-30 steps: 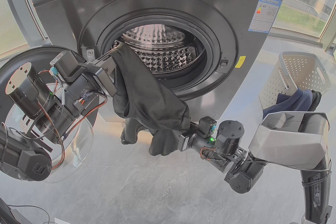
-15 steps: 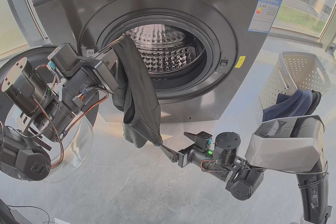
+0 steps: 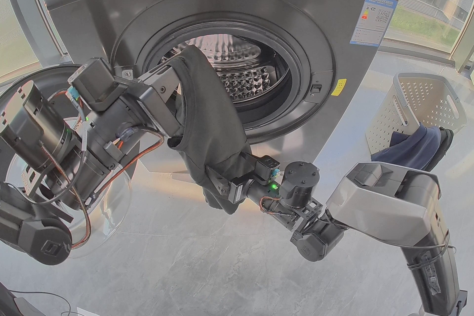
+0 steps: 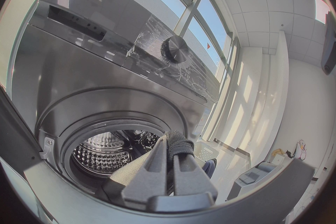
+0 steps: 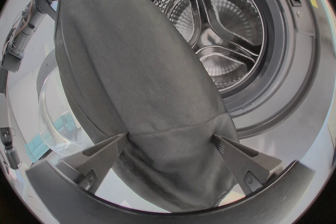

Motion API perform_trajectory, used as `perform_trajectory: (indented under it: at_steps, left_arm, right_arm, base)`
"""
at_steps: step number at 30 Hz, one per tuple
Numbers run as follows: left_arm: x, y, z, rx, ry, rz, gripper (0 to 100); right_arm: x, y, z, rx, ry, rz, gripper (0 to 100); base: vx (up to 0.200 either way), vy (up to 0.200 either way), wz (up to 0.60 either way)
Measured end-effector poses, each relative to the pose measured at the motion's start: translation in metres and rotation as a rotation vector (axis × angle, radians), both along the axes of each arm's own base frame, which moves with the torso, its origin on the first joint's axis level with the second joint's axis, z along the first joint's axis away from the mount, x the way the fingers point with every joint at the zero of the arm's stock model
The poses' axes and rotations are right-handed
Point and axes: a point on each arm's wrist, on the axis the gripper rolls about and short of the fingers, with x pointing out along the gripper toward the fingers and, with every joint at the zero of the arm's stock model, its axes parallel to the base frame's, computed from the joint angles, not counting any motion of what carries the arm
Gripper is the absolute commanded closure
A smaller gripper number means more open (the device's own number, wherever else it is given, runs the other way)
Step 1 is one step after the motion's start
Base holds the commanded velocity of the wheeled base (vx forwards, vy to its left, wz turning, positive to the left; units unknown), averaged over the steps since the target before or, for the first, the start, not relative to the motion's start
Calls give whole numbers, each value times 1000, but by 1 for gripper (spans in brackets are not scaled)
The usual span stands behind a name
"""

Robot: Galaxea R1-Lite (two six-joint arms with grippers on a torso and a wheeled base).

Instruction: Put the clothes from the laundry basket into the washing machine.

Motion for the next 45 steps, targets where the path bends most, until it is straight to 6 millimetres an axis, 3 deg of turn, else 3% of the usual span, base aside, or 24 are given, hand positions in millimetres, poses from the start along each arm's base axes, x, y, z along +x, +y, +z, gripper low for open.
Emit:
perform_trajectory:
  at_steps: [5,6,15,24,32,40,41,45]
  left_arm:
    - [-7,-1,4,-8,-10,-18,100]
    - [-8,-1,5,-9,-11,-21,100]
    - [-14,4,4,-8,-7,-19,100]
    - [-2,34,-12,19,52,94,100]
    - [8,54,-55,95,204,181,100]
    - [25,52,-111,201,342,208,100]
    - [27,52,-118,210,352,210,0]
    - [29,47,-143,263,421,189,0]
  right_arm:
    - [15,8,-7,-1,-20,-12,0]
    - [19,11,-7,6,-31,-17,100]
    - [39,21,1,67,-92,-86,100]
    - [38,2,16,79,-91,-124,100]
    - [8,-25,47,93,-68,-123,100]
    - [-30,-29,78,109,-69,-71,100]
    - [-33,-29,81,113,-71,-63,100]
    - [-43,-26,92,126,-81,-44,100]
  base:
    - [0,0,0]
    - [0,0,0]
    - [0,0,0]
    - [0,0,0]
    - [0,0,0]
    - [0,0,0]
    - [0,0,0]
    - [0,0,0]
